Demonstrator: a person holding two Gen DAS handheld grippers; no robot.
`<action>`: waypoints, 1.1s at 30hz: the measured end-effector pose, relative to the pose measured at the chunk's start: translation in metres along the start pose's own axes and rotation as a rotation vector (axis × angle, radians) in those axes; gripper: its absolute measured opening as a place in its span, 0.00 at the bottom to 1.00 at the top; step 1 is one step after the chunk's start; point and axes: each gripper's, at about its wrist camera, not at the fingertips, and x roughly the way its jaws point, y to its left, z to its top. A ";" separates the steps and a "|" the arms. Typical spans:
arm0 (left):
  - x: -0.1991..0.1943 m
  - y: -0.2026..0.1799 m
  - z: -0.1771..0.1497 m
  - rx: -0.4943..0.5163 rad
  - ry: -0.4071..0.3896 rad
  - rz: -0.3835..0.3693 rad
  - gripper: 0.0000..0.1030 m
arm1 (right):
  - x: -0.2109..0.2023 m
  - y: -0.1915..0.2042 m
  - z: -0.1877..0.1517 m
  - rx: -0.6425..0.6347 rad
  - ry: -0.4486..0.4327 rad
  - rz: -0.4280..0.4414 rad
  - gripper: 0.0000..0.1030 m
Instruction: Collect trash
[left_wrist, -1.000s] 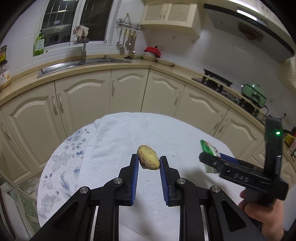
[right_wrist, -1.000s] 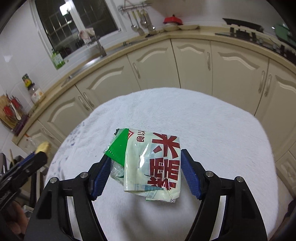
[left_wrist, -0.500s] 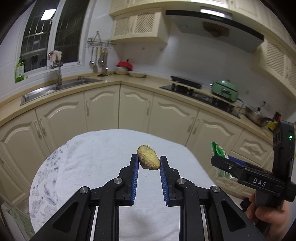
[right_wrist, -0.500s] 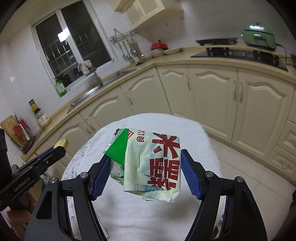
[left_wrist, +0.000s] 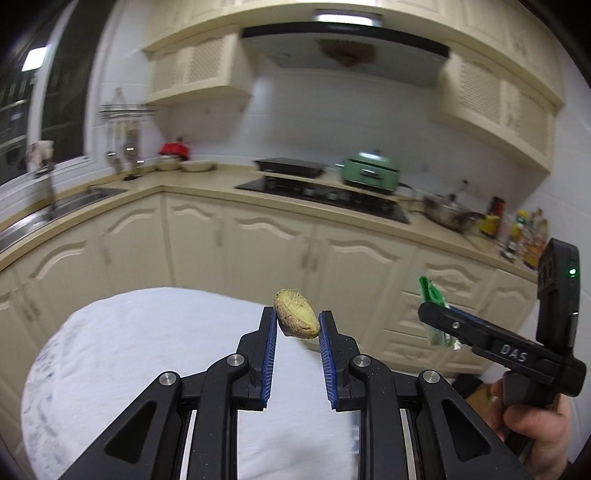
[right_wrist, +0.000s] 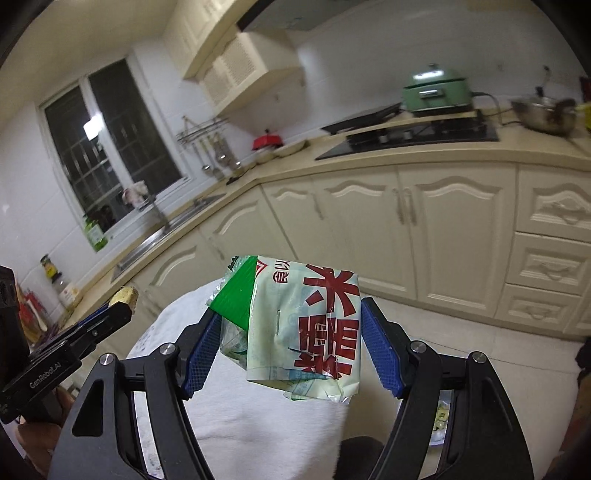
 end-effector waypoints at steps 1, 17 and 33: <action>0.006 -0.007 0.000 0.010 0.007 -0.020 0.18 | -0.002 -0.009 0.000 0.015 -0.001 -0.013 0.71; 0.182 -0.088 0.006 0.115 0.300 -0.211 0.18 | 0.024 -0.174 -0.022 0.267 0.090 -0.202 0.71; 0.415 -0.151 0.038 0.165 0.558 -0.190 0.72 | 0.103 -0.263 -0.058 0.427 0.254 -0.235 0.83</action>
